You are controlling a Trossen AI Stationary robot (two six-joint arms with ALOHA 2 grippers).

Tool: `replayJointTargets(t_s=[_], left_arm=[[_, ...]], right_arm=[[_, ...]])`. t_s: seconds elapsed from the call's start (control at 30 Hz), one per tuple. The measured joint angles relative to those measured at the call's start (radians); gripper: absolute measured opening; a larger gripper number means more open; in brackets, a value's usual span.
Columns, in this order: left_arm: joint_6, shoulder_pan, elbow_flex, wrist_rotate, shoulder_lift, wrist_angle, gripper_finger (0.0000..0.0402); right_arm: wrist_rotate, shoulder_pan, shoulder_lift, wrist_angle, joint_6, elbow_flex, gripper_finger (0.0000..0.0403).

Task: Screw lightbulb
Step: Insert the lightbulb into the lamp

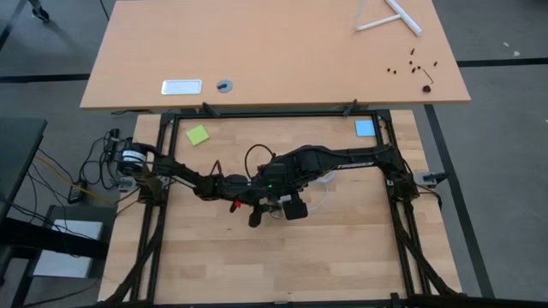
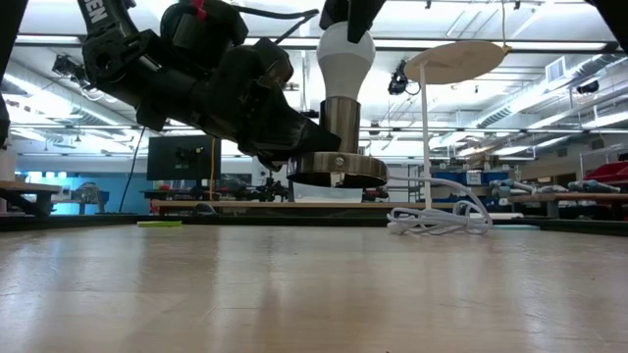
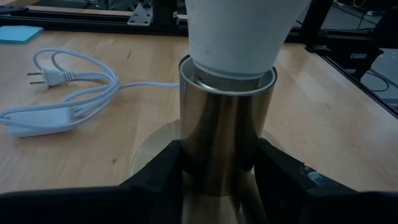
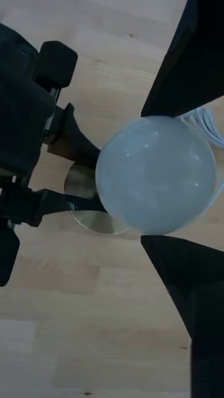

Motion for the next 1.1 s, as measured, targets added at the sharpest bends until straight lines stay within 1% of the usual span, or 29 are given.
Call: replayJointTargets(t_s=[0.1, 0.2, 0.5, 0.83, 1.03, 1.1], left_arm=[[0.0, 0.0, 0.0, 0.0, 0.0, 0.0, 0.0159], [0.0, 0.0, 0.0, 0.0, 0.0, 0.0, 0.0159], [0.0, 0.0, 0.0, -0.003, 0.0, 0.001, 0.0159], [0.004, 0.0, 0.0, -0.034, 0.0, 0.002, 0.0159], [0.004, 0.0, 0.0, -0.037, 0.0, 0.002, 0.0159], [0.005, 0.0, 0.0, -0.039, 0.0, 0.002, 0.0159]], right_arm=[[0.0, -0.001, 0.0, 0.001, 0.01, 0.0, 0.0297], [0.0, -0.002, 0.0, 0.001, 0.036, 0.0, 0.0287], [-0.001, -0.014, 0.0, -0.008, 0.182, 0.0, 0.0291], [-0.007, -0.03, -0.001, -0.019, 0.511, 0.0, 0.029], [-0.016, -0.043, -0.001, -0.02, 0.783, 0.0, 0.0292], [-0.027, -0.049, -0.001, -0.021, 0.825, 0.0, 0.0294]])
